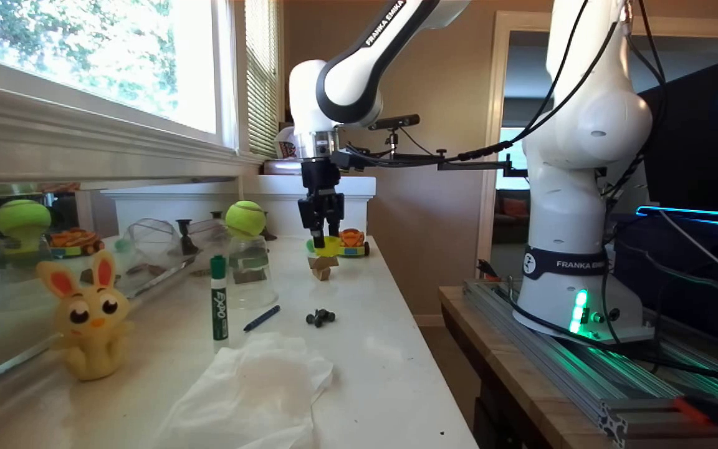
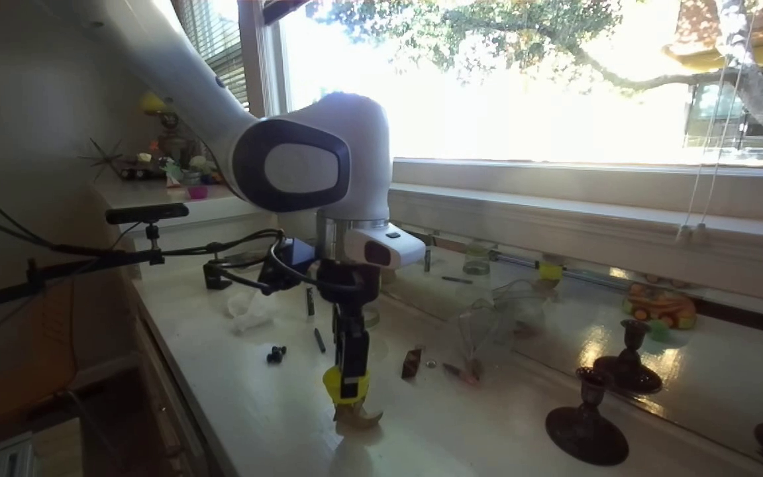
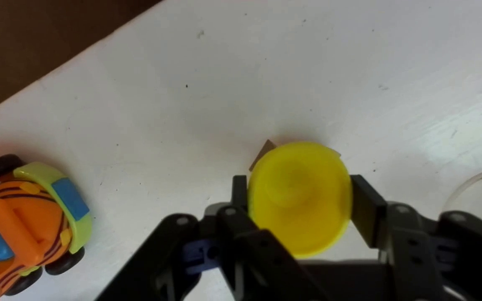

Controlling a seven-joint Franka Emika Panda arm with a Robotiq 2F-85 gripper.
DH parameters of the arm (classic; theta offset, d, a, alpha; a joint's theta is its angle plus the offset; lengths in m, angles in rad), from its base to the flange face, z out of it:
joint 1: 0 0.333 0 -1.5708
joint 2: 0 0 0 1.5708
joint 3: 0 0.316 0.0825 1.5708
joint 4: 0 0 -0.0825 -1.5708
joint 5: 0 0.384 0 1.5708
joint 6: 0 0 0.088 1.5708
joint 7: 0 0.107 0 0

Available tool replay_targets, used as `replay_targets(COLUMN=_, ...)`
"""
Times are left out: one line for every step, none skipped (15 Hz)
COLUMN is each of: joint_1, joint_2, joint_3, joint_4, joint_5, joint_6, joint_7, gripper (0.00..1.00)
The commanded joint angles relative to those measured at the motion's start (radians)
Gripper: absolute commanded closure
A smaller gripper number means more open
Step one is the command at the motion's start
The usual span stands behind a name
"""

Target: Alternate the position of the two wooden blocks then stack the yellow bowl on them

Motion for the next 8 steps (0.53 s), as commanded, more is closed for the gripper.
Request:
replay_targets(joint_1=0.013, joint_2=0.025, joint_3=-0.012, joint_4=0.027, joint_5=0.041, joint_6=0.009, joint_7=-0.026, gripper=0.64)
replay_targets(joint_1=0.013, joint_2=0.028, joint_3=-0.012, joint_4=0.027, joint_5=0.040, joint_6=0.014, joint_7=-0.024, gripper=0.64)
replay_targets(joint_1=0.013, joint_2=0.031, joint_3=-0.012, joint_4=0.028, joint_5=0.041, joint_6=0.018, joint_7=-0.023, gripper=0.64)
replay_targets(joint_1=0.013, joint_2=0.033, joint_3=-0.012, joint_4=0.029, joint_5=0.043, joint_6=0.021, joint_7=-0.024, gripper=0.64)
replay_targets(joint_1=0.013, joint_2=0.035, joint_3=-0.012, joint_4=0.029, joint_5=0.047, joint_6=0.026, joint_7=-0.027, gripper=0.64)
replay_targets(joint_1=0.013, joint_2=0.038, joint_3=-0.012, joint_4=0.030, joint_5=0.049, joint_6=0.029, joint_7=-0.027, gripper=0.64)
replay_targets(joint_1=0.013, joint_2=0.040, joint_3=-0.012, joint_4=0.031, joint_5=0.049, joint_6=0.030, joint_7=-0.025, gripper=0.64)
replay_targets(joint_1=0.013, joint_2=0.040, joint_3=-0.012, joint_4=0.031, joint_5=0.052, joint_6=0.031, joint_7=-0.025, gripper=0.64)
